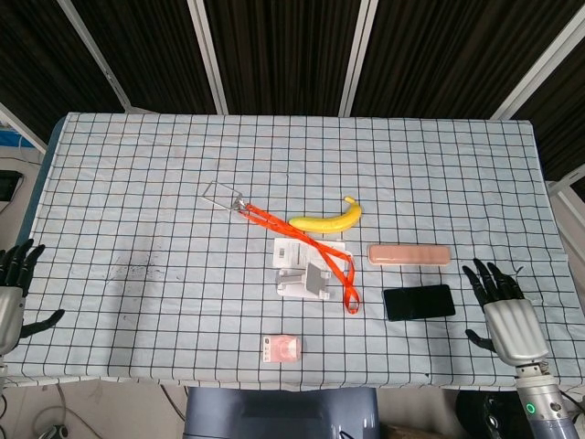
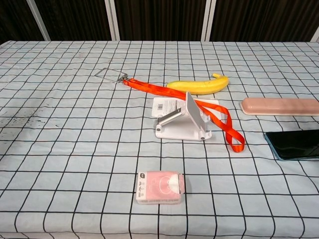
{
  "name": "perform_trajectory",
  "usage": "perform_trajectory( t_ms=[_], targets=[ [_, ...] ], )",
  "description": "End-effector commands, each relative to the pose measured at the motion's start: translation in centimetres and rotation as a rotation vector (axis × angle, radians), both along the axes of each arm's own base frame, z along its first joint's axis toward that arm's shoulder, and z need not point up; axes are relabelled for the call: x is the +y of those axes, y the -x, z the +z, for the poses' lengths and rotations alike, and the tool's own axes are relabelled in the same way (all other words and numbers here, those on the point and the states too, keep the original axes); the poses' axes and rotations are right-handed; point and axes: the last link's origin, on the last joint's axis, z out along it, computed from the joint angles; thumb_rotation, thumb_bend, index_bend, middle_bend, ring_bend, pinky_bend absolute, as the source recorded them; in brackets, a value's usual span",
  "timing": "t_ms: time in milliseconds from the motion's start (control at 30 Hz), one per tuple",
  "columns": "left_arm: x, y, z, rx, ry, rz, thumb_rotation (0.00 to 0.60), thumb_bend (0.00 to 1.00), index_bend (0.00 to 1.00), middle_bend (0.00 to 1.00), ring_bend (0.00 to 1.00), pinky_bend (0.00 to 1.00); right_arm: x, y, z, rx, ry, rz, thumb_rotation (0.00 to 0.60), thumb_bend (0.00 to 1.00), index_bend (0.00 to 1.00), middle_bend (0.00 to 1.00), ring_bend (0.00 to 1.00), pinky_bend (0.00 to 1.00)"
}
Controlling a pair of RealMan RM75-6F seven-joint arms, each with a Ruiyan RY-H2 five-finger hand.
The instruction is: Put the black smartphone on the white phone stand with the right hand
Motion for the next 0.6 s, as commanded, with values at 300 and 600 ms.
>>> perform_trajectory(
  t_ms=[300,600],
  targets=[
    [0.0,0.0,0.0,-0.010,-0.001,-0.012,0.600,0.00,0.00,0.00,0.00,0.00,-2.9,-1.4,-3.2,0.120,-0.174,0.029,0.600,0.17,0.12,0.18,0.12,0.19],
    [0.2,0.1,-0.1,-0.014,0.009,-0.007,0.600,0.00,0.00,0.00,0.00,0.00,-4.6,-1.0,-6.0,0.152,-0.262,-0.025,0.600,0.18,0.14,0.19,0.12,0.19]
  ],
)
